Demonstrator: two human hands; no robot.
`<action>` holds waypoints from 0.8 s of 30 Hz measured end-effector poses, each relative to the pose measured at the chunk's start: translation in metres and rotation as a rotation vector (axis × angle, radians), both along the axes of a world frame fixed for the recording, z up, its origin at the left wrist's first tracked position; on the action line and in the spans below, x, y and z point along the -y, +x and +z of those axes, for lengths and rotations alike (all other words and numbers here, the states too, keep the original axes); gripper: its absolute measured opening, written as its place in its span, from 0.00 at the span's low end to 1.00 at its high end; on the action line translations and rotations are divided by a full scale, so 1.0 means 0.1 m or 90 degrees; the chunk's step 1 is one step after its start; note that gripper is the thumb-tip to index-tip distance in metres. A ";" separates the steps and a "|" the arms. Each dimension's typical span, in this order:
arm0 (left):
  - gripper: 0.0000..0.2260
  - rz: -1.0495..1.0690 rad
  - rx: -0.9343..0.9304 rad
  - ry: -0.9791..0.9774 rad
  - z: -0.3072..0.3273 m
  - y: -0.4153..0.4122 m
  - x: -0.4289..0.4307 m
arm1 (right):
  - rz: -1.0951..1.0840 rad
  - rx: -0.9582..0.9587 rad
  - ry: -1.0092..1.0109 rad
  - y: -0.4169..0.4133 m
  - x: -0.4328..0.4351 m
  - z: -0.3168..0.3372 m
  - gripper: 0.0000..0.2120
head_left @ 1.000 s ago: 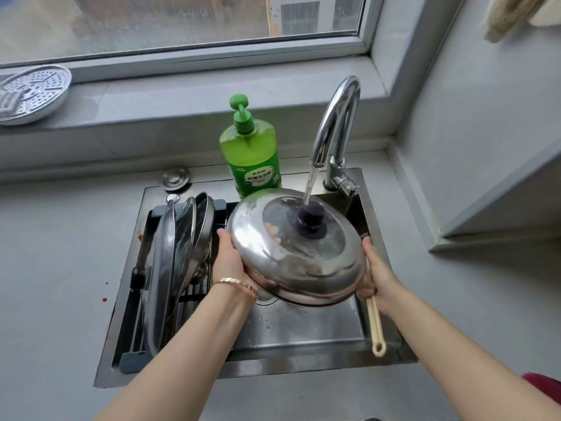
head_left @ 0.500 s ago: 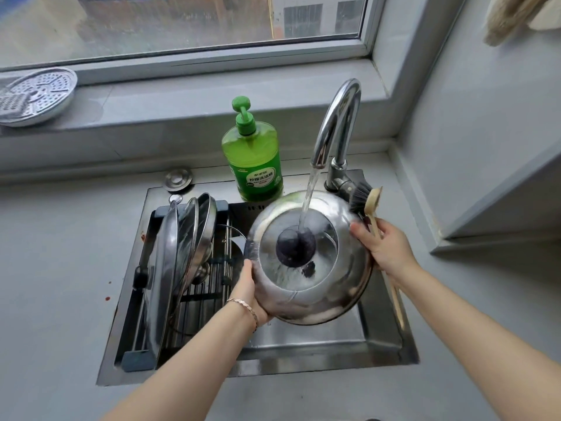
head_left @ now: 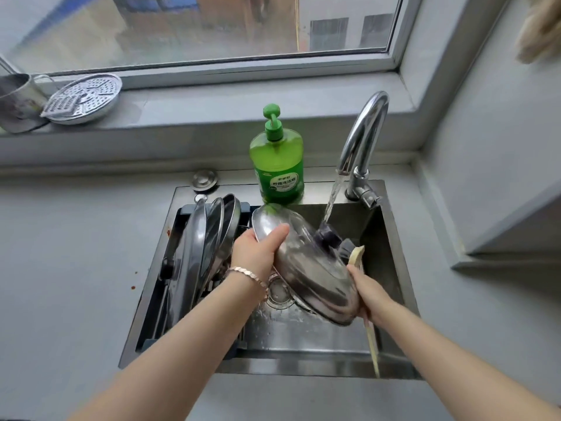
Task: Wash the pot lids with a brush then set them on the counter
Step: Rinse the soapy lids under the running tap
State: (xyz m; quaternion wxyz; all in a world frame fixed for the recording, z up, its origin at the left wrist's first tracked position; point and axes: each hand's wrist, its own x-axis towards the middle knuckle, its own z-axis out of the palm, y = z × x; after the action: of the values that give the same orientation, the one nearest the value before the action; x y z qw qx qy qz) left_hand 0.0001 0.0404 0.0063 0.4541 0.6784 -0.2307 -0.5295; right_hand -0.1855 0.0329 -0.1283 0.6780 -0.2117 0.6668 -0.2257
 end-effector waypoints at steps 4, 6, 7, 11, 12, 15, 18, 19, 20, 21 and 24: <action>0.12 -0.034 0.108 -0.024 0.22 -0.09 0.05 | 0.082 -0.015 0.033 0.05 -0.16 0.01 0.17; 0.11 -0.069 0.190 -0.063 0.34 -0.11 0.08 | 0.128 -0.064 0.022 0.02 -0.19 0.04 0.12; 0.10 -0.088 0.230 -0.080 0.41 -0.12 0.09 | 0.147 -0.086 0.017 -0.01 -0.20 0.05 0.11; 0.11 -0.120 0.300 -0.120 0.63 -0.04 0.10 | 0.197 -0.149 0.004 -0.13 -0.24 0.05 0.09; 0.09 -0.111 0.314 -0.127 0.69 -0.01 0.10 | 0.206 -0.163 0.002 -0.15 -0.25 0.06 0.08; 0.08 -0.057 0.335 -0.155 0.81 0.08 0.09 | 0.232 -0.189 -0.008 -0.19 -0.26 0.07 0.08; 0.09 0.033 0.340 -0.198 0.90 0.18 0.01 | 0.260 -0.204 -0.017 -0.14 -0.25 0.12 0.08; 0.09 0.075 0.319 -0.212 0.92 0.24 -0.02 | 0.266 -0.203 -0.022 -0.12 -0.25 0.15 0.08; 0.09 0.133 0.284 -0.225 0.94 0.32 -0.06 | 0.274 -0.203 -0.029 -0.08 -0.24 0.19 0.07; 0.09 0.195 0.230 -0.240 0.95 0.40 -0.09 | 0.281 -0.202 -0.035 -0.05 -0.24 0.21 0.07; 0.09 0.368 0.008 -0.256 0.89 0.69 -0.18 | 0.309 -0.210 -0.046 0.05 -0.21 0.25 0.08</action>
State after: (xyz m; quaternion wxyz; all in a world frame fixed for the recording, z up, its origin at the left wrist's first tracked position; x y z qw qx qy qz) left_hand 0.0695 0.0580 0.0949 0.7082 0.6159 -0.1318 -0.3189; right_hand -0.1807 0.0538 -0.1036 0.5865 -0.4227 0.6896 -0.0433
